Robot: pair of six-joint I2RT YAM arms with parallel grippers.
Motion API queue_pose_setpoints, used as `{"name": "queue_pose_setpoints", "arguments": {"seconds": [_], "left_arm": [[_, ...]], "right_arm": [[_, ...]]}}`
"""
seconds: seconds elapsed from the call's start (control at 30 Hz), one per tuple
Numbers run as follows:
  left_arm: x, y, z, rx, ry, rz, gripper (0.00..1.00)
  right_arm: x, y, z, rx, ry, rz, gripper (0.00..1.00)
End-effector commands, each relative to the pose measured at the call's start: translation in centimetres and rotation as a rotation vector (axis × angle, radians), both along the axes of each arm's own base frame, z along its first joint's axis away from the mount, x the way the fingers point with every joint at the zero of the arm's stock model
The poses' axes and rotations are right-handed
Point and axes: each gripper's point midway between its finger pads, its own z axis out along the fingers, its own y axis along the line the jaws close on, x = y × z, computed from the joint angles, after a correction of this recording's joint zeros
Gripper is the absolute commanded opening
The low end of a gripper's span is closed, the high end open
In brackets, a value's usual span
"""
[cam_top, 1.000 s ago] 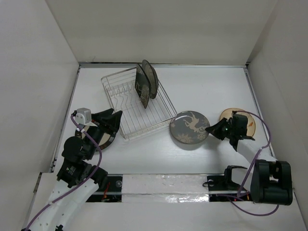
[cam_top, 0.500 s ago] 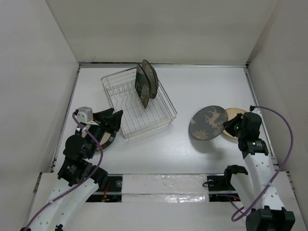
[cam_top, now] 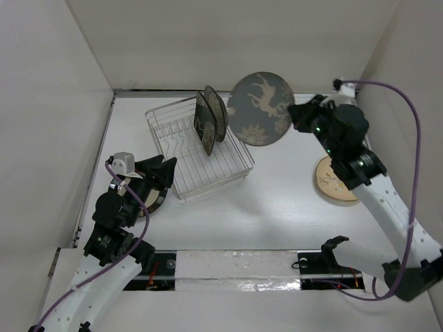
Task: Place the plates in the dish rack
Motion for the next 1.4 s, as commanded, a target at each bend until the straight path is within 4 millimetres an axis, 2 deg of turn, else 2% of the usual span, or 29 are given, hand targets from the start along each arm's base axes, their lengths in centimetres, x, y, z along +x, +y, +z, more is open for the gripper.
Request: {"name": "queue_pose_setpoints", "arguments": {"seconds": [0.0,0.03,0.07,0.1,0.17,0.2,0.23,0.27,0.3,0.33,0.37,0.4,0.43,0.47,0.5,0.53,0.57,0.67,0.73,0.83,1.07,1.37], "left_arm": [[0.0,0.4,1.5,-0.014,-0.043,0.020,0.46],[0.0,0.5,1.5,-0.017,-0.043,0.026,0.46],[0.0,0.6,1.4,-0.015,-0.041,0.032,0.46],[0.0,0.7,1.4,-0.015,-0.039,0.034,0.46],[-0.1,1.1,1.8,-0.026,-0.049,0.053,0.46],[-0.2,1.4,2.0,-0.030,-0.055,0.062,0.46],[-0.4,1.7,2.2,-0.040,-0.064,0.075,0.46],[-0.4,2.2,2.3,-0.049,-0.068,0.099,0.46],[-0.4,2.3,2.3,-0.050,-0.065,0.105,0.46],[-0.5,2.5,2.4,-0.054,-0.068,0.111,0.46],[-0.6,2.6,2.4,-0.055,-0.070,0.113,0.46],[-0.7,2.6,2.6,-0.059,-0.075,0.109,0.46],[-0.7,2.6,2.7,-0.063,-0.080,0.111,0.46],[-0.8,2.7,2.8,-0.063,-0.082,0.114,0.46],[-0.7,2.6,2.6,-0.060,-0.077,0.113,0.46],[-0.6,2.5,2.5,-0.058,-0.074,0.108,0.46],[-0.7,2.3,2.4,-0.055,-0.073,0.097,0.46],[-0.9,2.3,2.7,-0.061,-0.086,0.090,0.46],[-0.8,2.2,2.6,-0.059,-0.079,0.089,0.46],[-0.8,1.9,2.4,-0.050,-0.075,0.073,0.46],[-0.7,1.7,2.3,-0.047,-0.069,0.067,0.46],[-0.5,1.8,2.3,-0.044,-0.067,0.075,0.46]], "right_arm": [[0.5,5.4,12.1,0.064,-0.327,0.079,0.00],[1.2,6.6,12.5,0.028,-0.332,0.081,0.00],[3.1,9.0,11.2,-0.008,-0.300,0.104,0.00],[2.5,10.7,13.8,0.002,-0.348,0.137,0.00],[3.7,12.5,14.6,-0.033,-0.362,0.127,0.00],[5.0,14.1,14.6,-0.059,-0.345,0.136,0.00],[5.2,15.4,14.8,-0.068,-0.345,0.151,0.00],[5.9,15.8,14.8,-0.097,-0.347,0.127,0.00],[7.7,17.5,12.6,-0.146,-0.304,0.125,0.00],[7.8,17.8,14.5,-0.135,-0.335,0.111,0.00],[8.3,18.3,14.1,-0.163,-0.329,0.087,0.00],[9.7,19.8,12.0,-0.209,-0.295,0.079,0.00],[10.1,20.3,11.7,-0.231,-0.290,0.062,0.00],[10.1,20.1,12.9,-0.248,-0.311,0.011,0.00],[10.5,20.5,12.4,-0.278,-0.304,-0.006,0.00],[11.9,21.3,10.5,-0.310,-0.279,-0.030,0.00],[12.0,20.9,11.0,-0.352,-0.292,-0.077,0.00],[12.7,21.9,9.0,-0.421,-0.273,-0.139,0.00],[12.5,22.6,8.6,-0.435,-0.288,-0.170,0.00],[13.1,22.5,7.4,-0.495,-0.284,-0.241,0.00],[13.6,23.9,4.6,-0.557,-0.264,-0.265,0.00],[14.0,25.7,-1.3,-0.612,-0.191,-0.220,0.00]]}}
